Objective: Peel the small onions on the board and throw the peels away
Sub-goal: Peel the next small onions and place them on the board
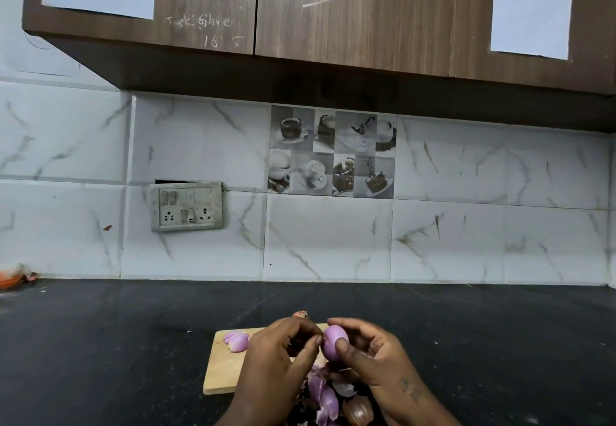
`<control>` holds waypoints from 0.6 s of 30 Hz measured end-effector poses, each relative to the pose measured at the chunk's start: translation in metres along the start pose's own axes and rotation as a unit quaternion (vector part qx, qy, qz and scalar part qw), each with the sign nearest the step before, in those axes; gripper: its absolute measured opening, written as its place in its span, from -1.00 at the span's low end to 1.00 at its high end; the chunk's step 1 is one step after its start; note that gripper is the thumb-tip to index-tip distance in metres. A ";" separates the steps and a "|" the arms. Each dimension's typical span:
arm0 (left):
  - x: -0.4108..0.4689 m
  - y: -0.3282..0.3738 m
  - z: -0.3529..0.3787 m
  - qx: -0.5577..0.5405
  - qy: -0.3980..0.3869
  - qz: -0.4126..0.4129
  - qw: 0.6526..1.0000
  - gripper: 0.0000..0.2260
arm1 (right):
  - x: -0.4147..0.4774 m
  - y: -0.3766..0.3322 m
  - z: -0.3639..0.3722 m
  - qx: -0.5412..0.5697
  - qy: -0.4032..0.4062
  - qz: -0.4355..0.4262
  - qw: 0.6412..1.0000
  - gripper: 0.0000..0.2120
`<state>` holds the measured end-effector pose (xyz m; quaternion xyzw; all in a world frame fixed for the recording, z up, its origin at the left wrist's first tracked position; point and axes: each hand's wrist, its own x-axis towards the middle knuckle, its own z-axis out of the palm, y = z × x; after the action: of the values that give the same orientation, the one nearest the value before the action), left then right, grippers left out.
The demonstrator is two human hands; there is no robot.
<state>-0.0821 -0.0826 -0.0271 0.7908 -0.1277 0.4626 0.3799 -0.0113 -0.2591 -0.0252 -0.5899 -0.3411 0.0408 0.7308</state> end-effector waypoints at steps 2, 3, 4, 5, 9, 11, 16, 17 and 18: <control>0.000 -0.003 0.000 0.013 -0.004 0.011 1.000 -0.79 | 0.001 0.002 -0.002 0.006 -0.004 -0.002 1.000 -0.38; 0.000 -0.004 0.000 0.022 -0.007 0.021 1.000 -0.77 | 0.001 0.003 -0.003 -0.002 -0.007 -0.004 1.000 -0.41; 0.000 -0.005 0.001 0.033 -0.011 0.035 0.999 -0.74 | 0.002 0.005 -0.004 -0.016 -0.008 -0.008 1.000 -0.43; 0.000 -0.007 0.001 0.046 -0.013 0.051 0.998 -0.72 | 0.003 0.006 -0.005 -0.032 -0.006 -0.013 0.999 -0.44; 0.000 -0.013 0.003 0.105 -0.009 0.088 0.991 -0.77 | 0.002 0.007 -0.006 -0.077 0.004 -0.036 0.996 -0.45; 0.000 -0.013 0.003 0.138 -0.001 0.105 0.985 -0.81 | 0.002 0.007 -0.006 -0.091 0.010 -0.045 0.995 -0.49; 0.000 -0.008 0.005 0.177 -0.011 0.150 0.973 -0.93 | 0.000 0.003 -0.007 -0.126 0.016 -0.071 0.989 -0.54; 0.000 -0.010 0.005 0.183 -0.013 0.152 0.971 -0.93 | 0.000 0.002 -0.007 -0.138 0.016 -0.076 0.987 -0.54; -0.001 -0.012 0.005 0.185 -0.014 0.152 0.971 -0.94 | -0.001 0.001 -0.006 -0.149 0.015 -0.080 0.986 -0.54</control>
<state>-0.0728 -0.0785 -0.0346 0.8251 -0.1645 0.5192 0.1504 -0.0082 -0.2642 -0.0272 -0.6636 -0.3785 -0.0776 0.6406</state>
